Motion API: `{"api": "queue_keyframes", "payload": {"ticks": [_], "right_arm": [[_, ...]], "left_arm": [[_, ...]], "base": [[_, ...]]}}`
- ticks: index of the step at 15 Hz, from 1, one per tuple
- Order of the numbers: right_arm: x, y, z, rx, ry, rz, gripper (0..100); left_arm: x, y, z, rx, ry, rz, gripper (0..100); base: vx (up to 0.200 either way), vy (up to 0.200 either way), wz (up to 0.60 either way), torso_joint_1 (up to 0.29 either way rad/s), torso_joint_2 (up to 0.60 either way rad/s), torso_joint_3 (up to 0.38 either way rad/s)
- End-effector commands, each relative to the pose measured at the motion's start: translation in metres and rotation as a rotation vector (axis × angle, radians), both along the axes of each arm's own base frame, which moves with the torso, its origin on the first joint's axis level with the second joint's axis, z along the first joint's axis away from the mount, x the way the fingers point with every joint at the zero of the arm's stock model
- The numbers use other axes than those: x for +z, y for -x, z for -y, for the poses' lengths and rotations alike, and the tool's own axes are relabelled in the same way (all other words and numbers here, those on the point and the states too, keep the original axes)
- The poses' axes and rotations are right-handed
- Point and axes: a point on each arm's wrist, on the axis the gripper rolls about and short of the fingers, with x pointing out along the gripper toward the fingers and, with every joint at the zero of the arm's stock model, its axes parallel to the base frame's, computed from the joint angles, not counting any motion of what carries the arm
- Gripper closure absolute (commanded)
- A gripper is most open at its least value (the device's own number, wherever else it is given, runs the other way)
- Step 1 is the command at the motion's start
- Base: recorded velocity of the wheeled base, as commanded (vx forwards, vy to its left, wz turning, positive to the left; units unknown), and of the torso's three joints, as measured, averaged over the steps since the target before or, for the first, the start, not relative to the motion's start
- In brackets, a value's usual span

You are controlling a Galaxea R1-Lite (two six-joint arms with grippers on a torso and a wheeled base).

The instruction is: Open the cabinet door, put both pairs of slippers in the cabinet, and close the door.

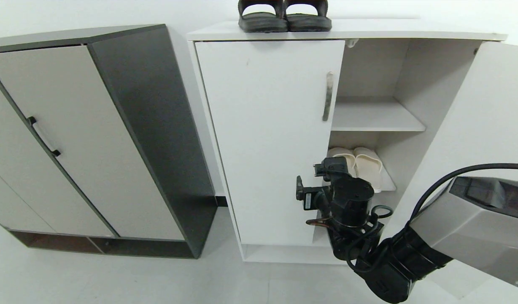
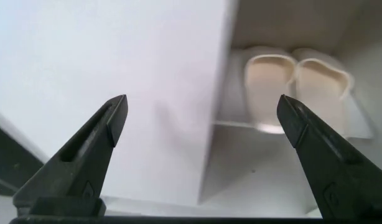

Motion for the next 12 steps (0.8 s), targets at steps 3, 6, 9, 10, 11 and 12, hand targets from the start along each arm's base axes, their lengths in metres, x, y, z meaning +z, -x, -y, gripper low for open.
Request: {"api": "queue_keyframes", "payload": {"ticks": [3, 6, 9, 10, 11, 12], "right_arm": [[-0.0055, 0.0027, 0.0021, 0.0, 0.056, -0.009, 0], [-0.0058, 0.003, 0.0024, 0.0, 0.062, 0.001, 0], [-0.0091, 0.0022, 0.0024, -0.002, 0.068, -0.006, 0], [-0.0088, 0.002, 0.0023, -0.002, 0.067, -0.005, 0], [-0.0113, 0.0016, 0.0019, -0.002, 0.074, -0.01, 0], [-0.0119, 0.0014, 0.0018, -0.002, 0.075, -0.011, 0]], "left_arm": [[0.0001, 0.0, -0.0001, 0.005, 0.0, 0.001, 100], [0.0001, 0.0, -0.0001, 0.005, 0.0, 0.001, 100], [0.0, 0.0, -0.0001, 0.005, 0.0, 0.0, 100], [0.0, 0.0, -0.0001, 0.005, 0.0, 0.0, 100], [0.0, 0.0, -0.0001, 0.005, 0.0, 0.0, 100], [0.0, 0.0, -0.0001, 0.005, 0.0, 0.0, 100]], "base": [[0.0, 0.067, 0.0, 0.001, 0.0, 0.001], [0.0, 0.0, 0.0, 0.0, 0.0, 0.0], [0.0, 0.0, 0.0, 0.0, 0.0, 0.0], [0.0, 0.0, 0.0, 0.0, 0.0, 0.0], [0.0, 0.0, 0.0, 0.0, 0.0, 0.0], [0.0, 0.0, 0.0, 0.0, 0.0, 0.0]]}}
